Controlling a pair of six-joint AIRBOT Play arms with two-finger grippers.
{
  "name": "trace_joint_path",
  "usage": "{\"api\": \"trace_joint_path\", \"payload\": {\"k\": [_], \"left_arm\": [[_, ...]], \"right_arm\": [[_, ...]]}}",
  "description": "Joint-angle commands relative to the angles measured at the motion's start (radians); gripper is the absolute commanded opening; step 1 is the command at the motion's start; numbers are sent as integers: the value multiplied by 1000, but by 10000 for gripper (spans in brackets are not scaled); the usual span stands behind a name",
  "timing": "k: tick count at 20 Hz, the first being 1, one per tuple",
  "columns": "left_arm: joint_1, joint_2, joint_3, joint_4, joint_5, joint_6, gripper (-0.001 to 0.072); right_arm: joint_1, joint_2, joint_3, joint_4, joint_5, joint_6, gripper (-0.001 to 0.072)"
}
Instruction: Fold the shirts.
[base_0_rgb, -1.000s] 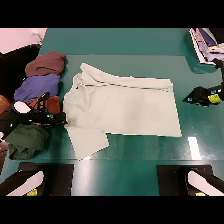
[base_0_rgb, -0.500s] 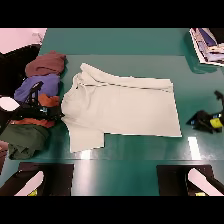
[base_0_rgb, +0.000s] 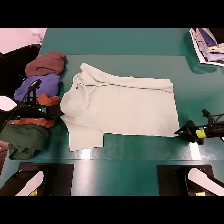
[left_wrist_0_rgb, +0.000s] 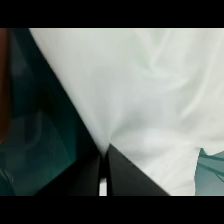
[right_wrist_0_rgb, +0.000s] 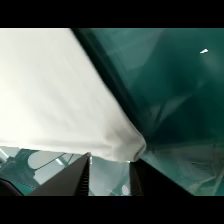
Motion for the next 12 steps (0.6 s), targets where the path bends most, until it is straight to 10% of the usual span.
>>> {"api": "trace_joint_path", "payload": {"k": [1,3,12], "left_arm": [[0,2,1,-3,-5,0,26],[0,19,7,-2,-13,-11,25],[0,235,692,9,-69,-66,25]], "right_arm": [[129,-32,42,15,-90,-3,123],[190,2,87,15,-102,-3,18],[234,346,685,14,-69,-2,18]]}}
